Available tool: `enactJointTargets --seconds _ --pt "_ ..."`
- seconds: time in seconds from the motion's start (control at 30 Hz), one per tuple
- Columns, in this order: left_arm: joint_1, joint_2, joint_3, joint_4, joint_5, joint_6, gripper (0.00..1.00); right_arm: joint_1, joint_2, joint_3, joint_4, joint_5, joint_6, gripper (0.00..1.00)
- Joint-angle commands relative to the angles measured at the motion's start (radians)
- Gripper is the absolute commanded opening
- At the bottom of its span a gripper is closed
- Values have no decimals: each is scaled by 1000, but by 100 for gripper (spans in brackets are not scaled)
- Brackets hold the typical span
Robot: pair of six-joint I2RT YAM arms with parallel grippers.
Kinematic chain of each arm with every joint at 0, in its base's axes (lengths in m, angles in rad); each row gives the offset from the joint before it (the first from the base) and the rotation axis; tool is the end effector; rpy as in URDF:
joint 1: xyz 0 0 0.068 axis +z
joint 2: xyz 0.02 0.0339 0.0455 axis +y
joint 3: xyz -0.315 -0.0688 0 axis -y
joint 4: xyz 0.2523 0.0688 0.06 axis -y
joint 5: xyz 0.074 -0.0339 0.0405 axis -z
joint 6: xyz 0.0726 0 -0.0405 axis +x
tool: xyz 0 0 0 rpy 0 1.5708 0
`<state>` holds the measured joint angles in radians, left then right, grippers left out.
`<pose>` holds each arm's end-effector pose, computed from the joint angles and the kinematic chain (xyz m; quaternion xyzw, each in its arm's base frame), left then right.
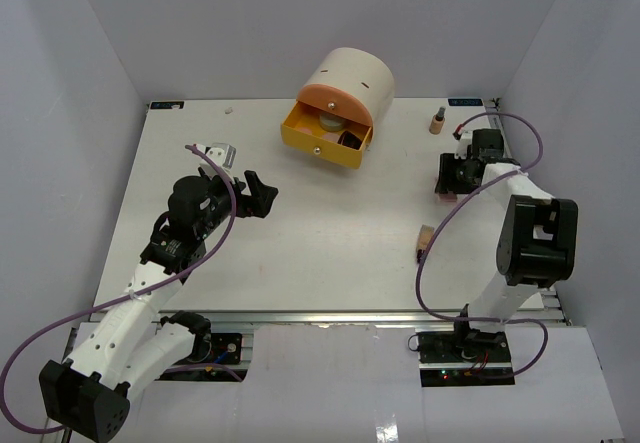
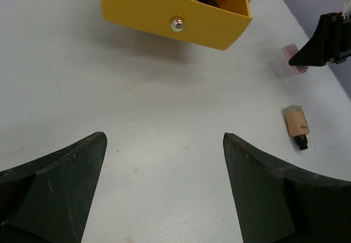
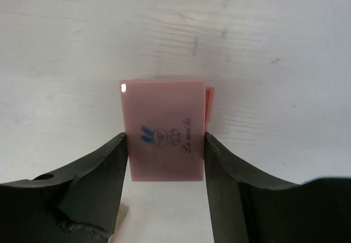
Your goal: Organize the makeup
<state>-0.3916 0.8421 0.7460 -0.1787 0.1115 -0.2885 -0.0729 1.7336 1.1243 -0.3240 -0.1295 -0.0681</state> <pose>0.1890 -0.0868 0.3444 0.0746 0.7933 -0.2429 0.5533 0.3988 -0.0197 0.2118 -0.0180 0.9477 0.0393 0.3163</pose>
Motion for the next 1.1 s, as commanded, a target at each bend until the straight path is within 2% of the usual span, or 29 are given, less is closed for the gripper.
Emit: enactJointTargets --seconds 0.0,0.1,0.27,0.5,0.7,0.9,1.07 --pt "3 -17 -2 15 -15 5 98 105 -179 18 7 -175 -206 8" --pt "5 -17 -2 11 -24 5 98 188 -258 54 2 -172 -261 8" --pt "6 -21 -4 11 -39 7 98 450 -320 138 44 -50 -381 8" --pt "15 -24 -4 10 -53 10 98 680 -135 411 64 241 -506 8" --pt "17 -31 -5 8 -66 15 98 716 70 622 104 424 -542 14" --pt "22 -40 -2 8 -65 17 98 716 152 668 140 484 -593 34" --pt "23 -48 -2 10 -64 17 98 719 153 631 141 470 -610 68"
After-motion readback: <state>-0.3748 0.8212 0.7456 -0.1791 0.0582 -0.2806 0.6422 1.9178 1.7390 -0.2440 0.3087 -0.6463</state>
